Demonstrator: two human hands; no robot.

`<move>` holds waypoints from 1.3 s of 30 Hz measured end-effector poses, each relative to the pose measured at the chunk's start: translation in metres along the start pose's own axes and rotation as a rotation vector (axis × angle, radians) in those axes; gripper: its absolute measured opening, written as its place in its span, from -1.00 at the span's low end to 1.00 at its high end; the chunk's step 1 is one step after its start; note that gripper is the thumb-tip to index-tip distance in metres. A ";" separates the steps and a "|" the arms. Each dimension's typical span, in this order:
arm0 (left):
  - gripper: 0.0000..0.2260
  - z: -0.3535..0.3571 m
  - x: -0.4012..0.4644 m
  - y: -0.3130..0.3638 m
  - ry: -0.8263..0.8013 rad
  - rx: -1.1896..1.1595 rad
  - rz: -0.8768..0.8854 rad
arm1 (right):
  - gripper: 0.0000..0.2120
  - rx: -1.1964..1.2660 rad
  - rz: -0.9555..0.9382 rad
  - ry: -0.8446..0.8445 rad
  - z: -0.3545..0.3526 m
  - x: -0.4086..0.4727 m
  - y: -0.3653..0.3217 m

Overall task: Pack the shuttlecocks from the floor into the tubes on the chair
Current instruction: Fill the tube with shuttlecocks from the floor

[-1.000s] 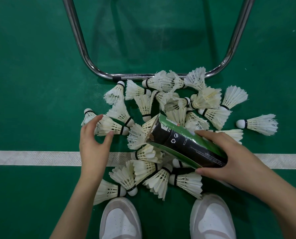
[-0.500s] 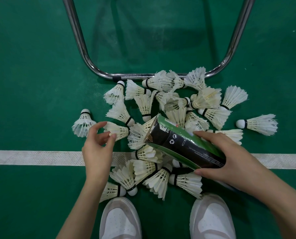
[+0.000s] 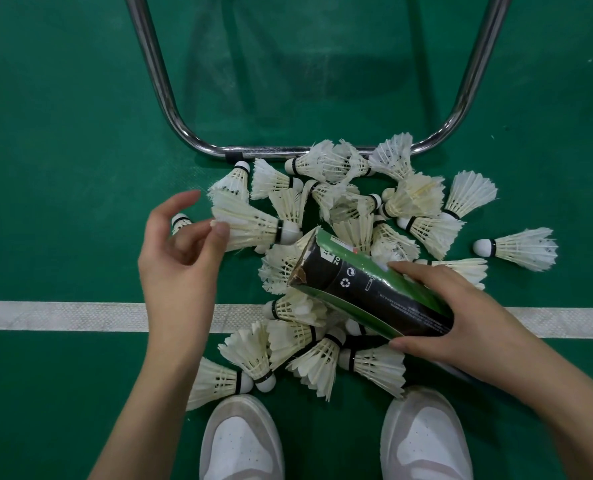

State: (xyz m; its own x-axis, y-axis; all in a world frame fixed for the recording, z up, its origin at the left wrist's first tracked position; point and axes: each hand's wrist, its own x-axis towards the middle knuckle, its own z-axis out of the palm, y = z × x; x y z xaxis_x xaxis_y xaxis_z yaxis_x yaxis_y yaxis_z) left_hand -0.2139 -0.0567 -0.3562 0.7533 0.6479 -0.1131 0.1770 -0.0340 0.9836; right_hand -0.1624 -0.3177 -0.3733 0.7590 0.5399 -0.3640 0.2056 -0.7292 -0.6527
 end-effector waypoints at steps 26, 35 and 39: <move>-0.53 0.033 -0.035 -0.005 -0.550 0.162 -0.105 | -0.28 0.000 -0.014 -0.021 0.000 -0.001 0.000; -0.35 0.033 -0.031 -0.001 -0.651 0.241 -0.024 | -0.25 0.034 -0.034 -0.030 -0.006 0.000 -0.003; -0.32 0.032 -0.029 0.000 -0.606 0.239 -0.029 | -0.24 -0.006 -0.038 -0.035 -0.005 0.005 -0.007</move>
State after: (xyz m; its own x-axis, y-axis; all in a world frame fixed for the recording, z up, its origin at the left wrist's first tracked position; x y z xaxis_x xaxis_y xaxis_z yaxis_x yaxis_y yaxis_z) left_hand -0.2161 -0.0996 -0.3578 0.9575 0.1094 -0.2668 0.2858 -0.2369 0.9285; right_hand -0.1568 -0.3119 -0.3666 0.7283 0.5819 -0.3620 0.2383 -0.7103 -0.6624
